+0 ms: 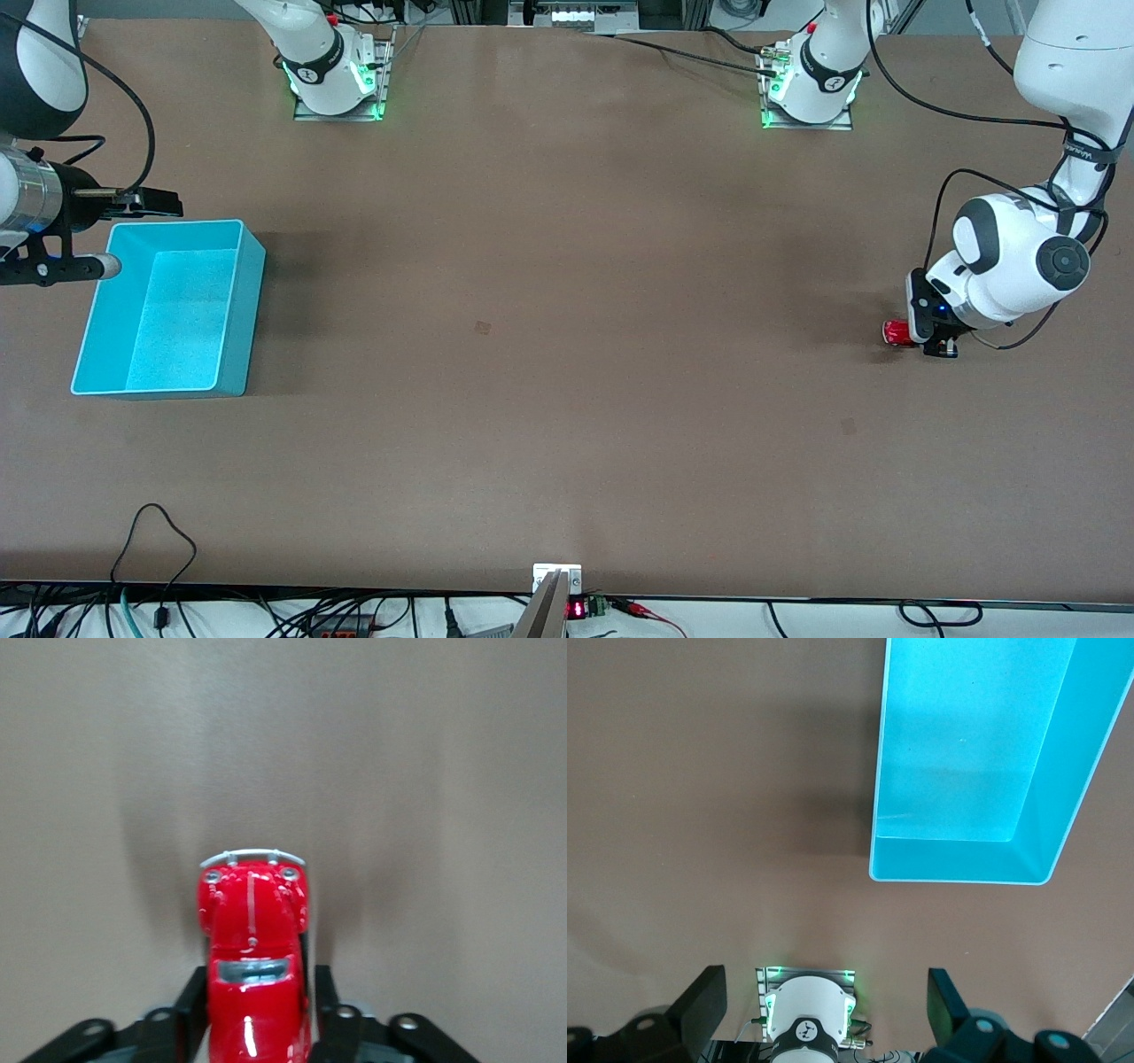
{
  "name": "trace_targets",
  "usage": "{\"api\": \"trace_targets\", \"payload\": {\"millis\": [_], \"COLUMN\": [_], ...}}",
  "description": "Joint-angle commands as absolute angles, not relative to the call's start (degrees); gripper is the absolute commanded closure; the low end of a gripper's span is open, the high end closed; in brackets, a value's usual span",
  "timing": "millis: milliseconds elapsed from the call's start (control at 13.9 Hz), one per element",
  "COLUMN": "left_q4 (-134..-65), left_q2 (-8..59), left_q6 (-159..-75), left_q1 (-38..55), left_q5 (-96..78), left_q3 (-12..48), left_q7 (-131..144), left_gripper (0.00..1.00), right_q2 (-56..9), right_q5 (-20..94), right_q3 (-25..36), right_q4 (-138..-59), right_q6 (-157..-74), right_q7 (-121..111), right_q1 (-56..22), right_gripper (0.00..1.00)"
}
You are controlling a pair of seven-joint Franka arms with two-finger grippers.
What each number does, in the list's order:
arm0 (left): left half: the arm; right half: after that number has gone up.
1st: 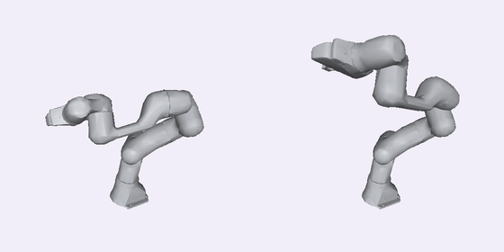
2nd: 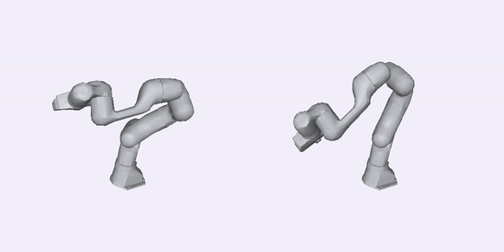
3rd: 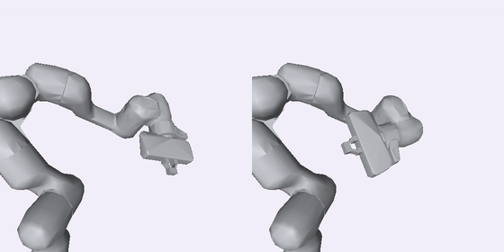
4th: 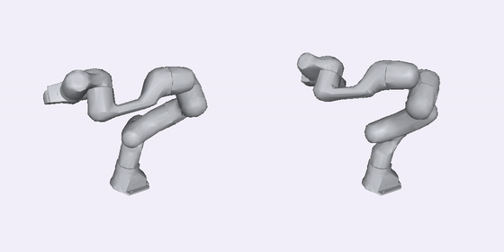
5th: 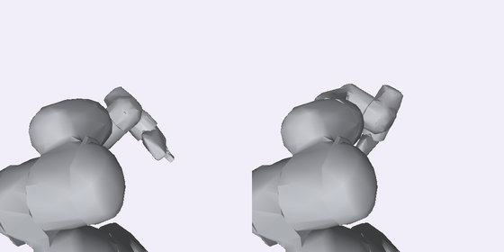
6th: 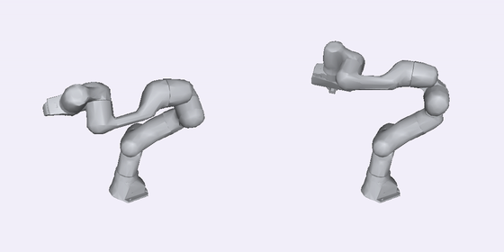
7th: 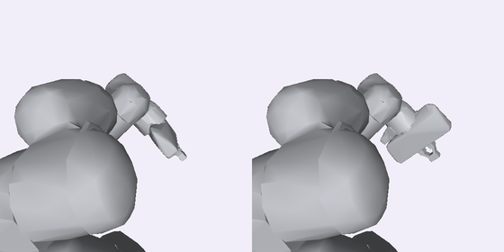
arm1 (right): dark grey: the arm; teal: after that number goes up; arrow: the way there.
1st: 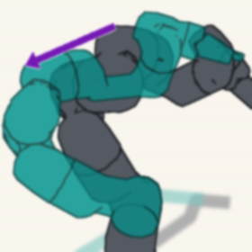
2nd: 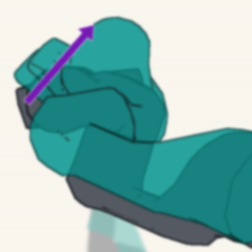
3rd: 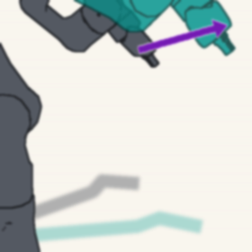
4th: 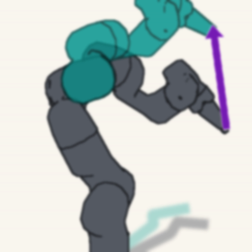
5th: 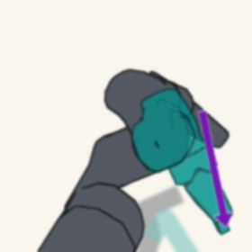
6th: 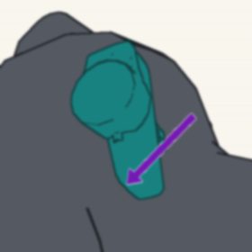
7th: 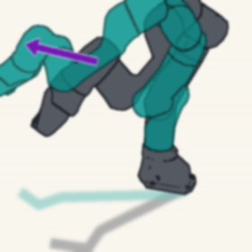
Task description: Wind red beetle toy and store in blue box
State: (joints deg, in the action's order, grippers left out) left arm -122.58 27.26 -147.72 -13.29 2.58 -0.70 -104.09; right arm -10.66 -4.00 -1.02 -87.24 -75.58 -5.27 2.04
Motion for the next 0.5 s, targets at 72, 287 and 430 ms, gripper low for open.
{"api": "trace_targets", "payload": {"millis": [72,287,430], "left_q4": [-122.0,-118.1,-113.1], "left_q2": [26.0,23.3,23.3], "left_q6": [-146.2,-136.8,-128.4], "left_q1": [-14.1,-13.4,-13.3], "left_q5": [3.4,3.4,3.4], "left_q3": [0.7,1.2,2.3], "left_q7": [-105.9,-105.1,-104.8], "left_gripper": [0.0,0.0,0.0], "right_q2": [-10.4,-10.4,-10.4], "right_q5": [-4.6,-4.6,-4.6], "right_q3": [-1.1,-1.1,-1.1], "right_q4": [-87.2,-87.2,-87.2], "right_q6": [-74.9,-74.9,-74.9], "right_q7": [-6.3,-6.3,-6.3], "right_q1": [2.3,2.3,2.3], "right_gripper": [0.0,0.0,0.0]}}
